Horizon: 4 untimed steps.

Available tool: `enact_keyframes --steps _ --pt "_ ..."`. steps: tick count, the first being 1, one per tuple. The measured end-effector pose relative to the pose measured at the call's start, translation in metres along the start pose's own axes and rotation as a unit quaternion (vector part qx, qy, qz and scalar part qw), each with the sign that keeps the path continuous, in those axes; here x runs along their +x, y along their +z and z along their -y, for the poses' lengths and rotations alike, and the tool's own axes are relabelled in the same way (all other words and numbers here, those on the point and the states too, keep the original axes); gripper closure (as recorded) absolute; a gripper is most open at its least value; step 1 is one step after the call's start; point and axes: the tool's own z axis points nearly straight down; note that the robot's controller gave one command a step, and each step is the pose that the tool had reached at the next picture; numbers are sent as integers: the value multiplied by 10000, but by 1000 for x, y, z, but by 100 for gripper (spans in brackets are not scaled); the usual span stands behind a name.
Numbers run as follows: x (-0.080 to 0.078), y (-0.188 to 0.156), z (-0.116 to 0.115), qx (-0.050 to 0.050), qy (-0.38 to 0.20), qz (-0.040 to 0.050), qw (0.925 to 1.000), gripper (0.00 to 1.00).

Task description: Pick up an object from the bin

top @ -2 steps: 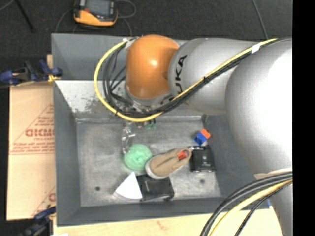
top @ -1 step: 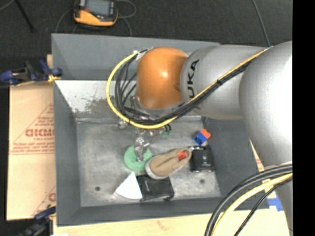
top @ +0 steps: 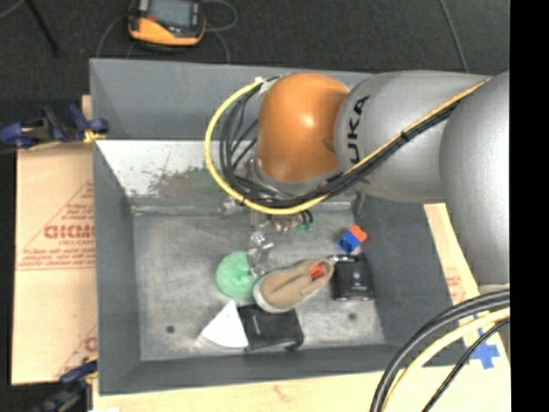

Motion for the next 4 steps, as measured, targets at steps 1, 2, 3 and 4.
enact_keyframes --steps 1,2,3,4 --pt "10 55 5 12 3 9 10000 0" --pt "8 60 -5 20 279 -34 9996 100" --pt "8 61 -6 19 281 -33 9996 100" --pt "10 55 -6 14 286 -48 9996 100"
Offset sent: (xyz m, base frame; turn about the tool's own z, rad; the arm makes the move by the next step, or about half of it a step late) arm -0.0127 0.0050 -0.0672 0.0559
